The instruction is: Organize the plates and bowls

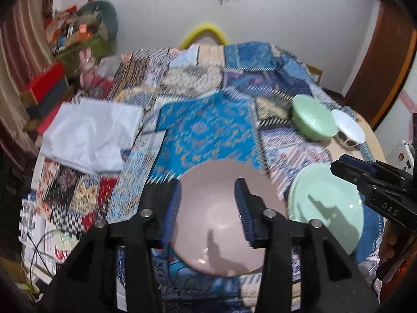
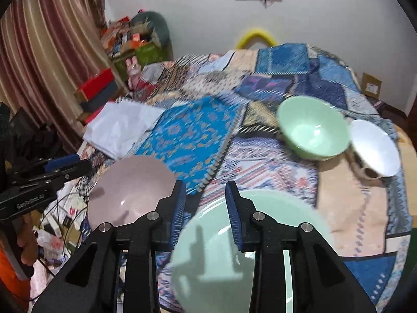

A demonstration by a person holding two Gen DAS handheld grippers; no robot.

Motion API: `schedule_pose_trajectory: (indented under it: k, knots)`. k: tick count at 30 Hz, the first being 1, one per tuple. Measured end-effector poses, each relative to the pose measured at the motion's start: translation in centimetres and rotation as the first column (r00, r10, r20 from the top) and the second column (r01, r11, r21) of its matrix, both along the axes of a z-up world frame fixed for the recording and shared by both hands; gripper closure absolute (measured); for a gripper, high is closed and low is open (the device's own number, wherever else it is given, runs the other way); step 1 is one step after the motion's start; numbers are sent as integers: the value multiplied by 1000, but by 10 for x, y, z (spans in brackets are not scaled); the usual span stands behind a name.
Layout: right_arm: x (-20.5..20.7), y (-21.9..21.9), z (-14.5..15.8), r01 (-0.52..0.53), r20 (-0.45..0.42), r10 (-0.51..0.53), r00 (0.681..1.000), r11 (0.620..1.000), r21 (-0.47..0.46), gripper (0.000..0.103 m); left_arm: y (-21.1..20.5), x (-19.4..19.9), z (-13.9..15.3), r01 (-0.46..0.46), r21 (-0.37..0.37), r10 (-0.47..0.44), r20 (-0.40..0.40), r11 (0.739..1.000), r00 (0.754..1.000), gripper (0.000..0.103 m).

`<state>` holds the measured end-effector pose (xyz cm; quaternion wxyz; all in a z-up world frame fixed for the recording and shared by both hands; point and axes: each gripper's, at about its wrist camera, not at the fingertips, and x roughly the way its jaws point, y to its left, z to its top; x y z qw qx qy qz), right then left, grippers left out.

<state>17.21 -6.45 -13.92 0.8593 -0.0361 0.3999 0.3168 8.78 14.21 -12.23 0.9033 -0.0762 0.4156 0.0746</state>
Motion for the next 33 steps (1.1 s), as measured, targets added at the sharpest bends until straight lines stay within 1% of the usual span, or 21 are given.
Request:
schedule_pose_trajectory:
  k: [1,3,7,12,16,19,25,29,33]
  knots:
    - [2,-8,3,13,10,-13,1000,1000,4,72,-5,3,5,7,7,-7,10,1000,1000,52]
    - [6,-20,7,37,26,-38,999,999,10,67,-17,9,13,27,14,-28,27,1000,999,48]
    - [20,-51,12,97,52,-98,994,995,14,64,-37,28,22,60,16,-60,40,998,997,36]
    - [39,-81,9,167,49,-168,985,986,19,62,-57,61,23,90,-1,-90,26,996,996,35]
    - [63,-98,-2,220,27,-220,975,975,23,62,-68,95,16,110,-33,-110,-1,993,994,35]
    - [82,-106,-12,252,2,-252,968,967,29,62,-74,119,8,125,-42,-126,-24,991,992,35]
    - [117,-108,-38,295,-76,-292,953,955,35,62,-85,160,-16,159,-31,-161,-67,987,985,35]
    - [135,-102,-54,303,-108,-299,948,953,25,69,-89,185,-34,177,-33,-180,-97,984,979,35]
    - [146,-98,-62,304,-119,-300,947,953,16,71,-92,203,-46,191,-36,-194,-109,981,975,35]
